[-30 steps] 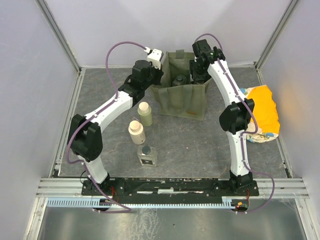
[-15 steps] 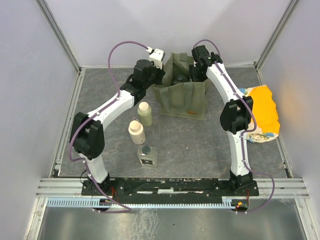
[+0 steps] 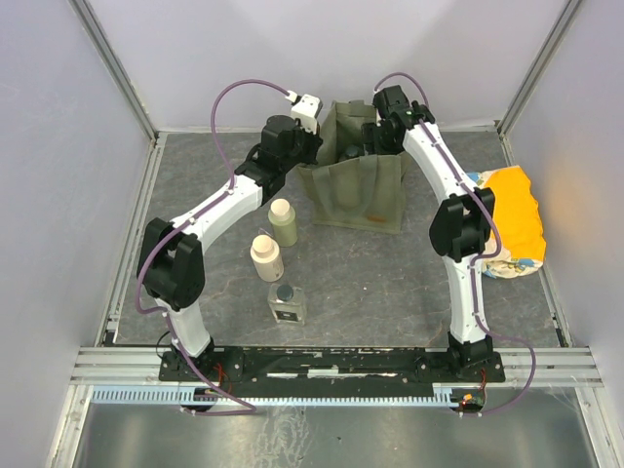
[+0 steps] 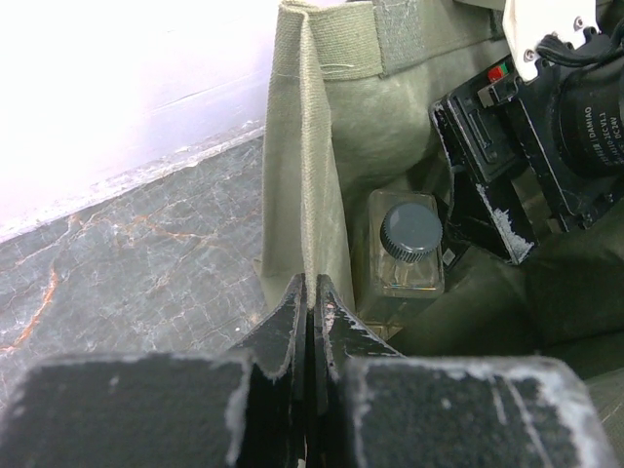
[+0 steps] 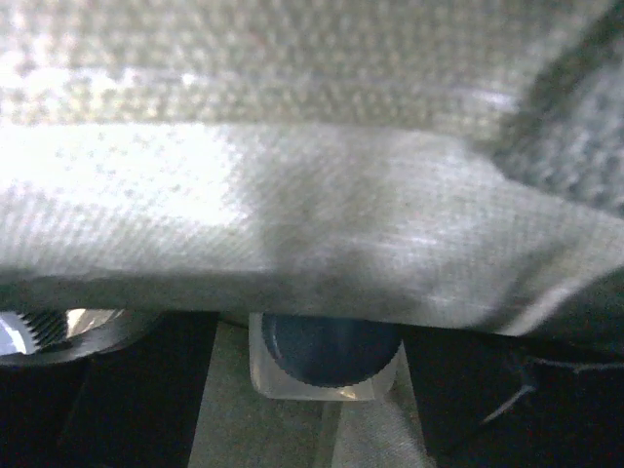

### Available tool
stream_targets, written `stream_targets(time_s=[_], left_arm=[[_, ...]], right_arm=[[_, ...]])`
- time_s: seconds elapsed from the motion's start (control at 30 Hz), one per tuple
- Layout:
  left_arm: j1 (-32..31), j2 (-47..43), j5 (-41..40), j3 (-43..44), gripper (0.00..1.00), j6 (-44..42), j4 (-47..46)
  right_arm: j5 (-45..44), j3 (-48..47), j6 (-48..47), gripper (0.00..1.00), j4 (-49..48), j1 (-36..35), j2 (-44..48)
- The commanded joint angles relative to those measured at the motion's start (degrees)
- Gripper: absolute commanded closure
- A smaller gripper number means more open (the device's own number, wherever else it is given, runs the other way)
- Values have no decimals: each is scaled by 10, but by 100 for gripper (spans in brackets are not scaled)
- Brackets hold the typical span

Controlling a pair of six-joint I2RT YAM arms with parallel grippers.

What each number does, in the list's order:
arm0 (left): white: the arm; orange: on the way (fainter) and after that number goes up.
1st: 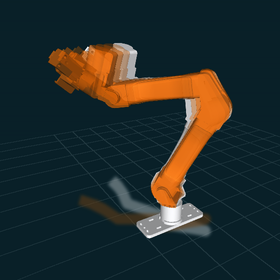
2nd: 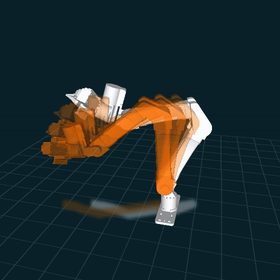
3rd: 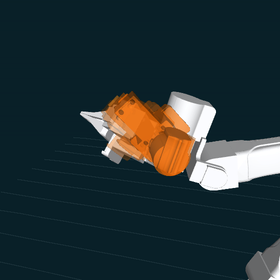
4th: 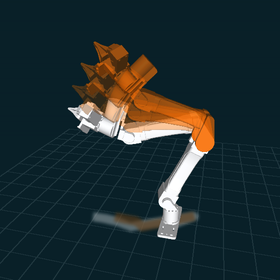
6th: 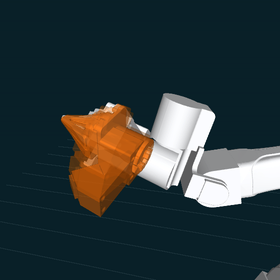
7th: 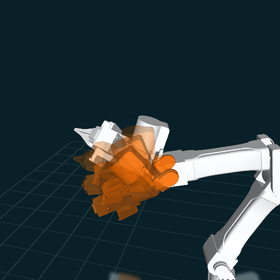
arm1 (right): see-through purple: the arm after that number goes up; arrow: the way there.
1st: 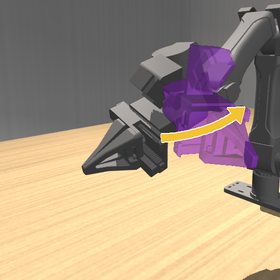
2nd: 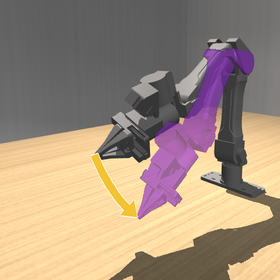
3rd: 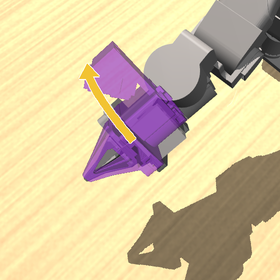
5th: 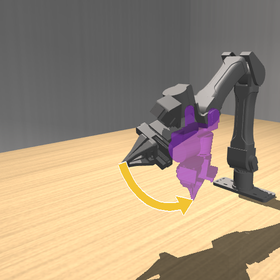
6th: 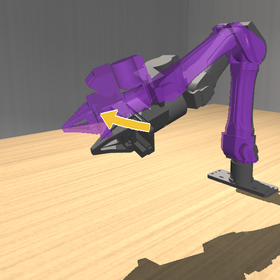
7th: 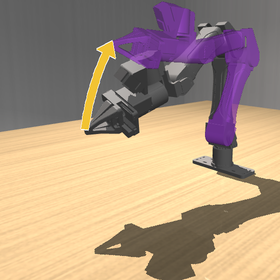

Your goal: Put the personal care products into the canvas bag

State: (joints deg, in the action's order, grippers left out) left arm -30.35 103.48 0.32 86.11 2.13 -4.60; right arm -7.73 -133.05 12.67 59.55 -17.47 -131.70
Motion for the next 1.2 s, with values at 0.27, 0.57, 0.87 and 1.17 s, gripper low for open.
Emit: stream_targets(time_s=[0.27, 0.57, 0.87, 1.17], left_arm=[[1, 6, 1, 20, 97, 8, -19], [2, 32, -22, 77, 97, 12, 42], [2, 43, -41, 104, 97, -9, 104], [2, 49, -11, 129, 97, 2, 173]], right_arm=[[10, -9, -47, 13, -35, 9, 116], [110, 72, -39, 12, -108, 8, 240], [181, 227, -117, 13, -155, -62, 372], [221, 411, -173, 13, -202, -197, 490]])
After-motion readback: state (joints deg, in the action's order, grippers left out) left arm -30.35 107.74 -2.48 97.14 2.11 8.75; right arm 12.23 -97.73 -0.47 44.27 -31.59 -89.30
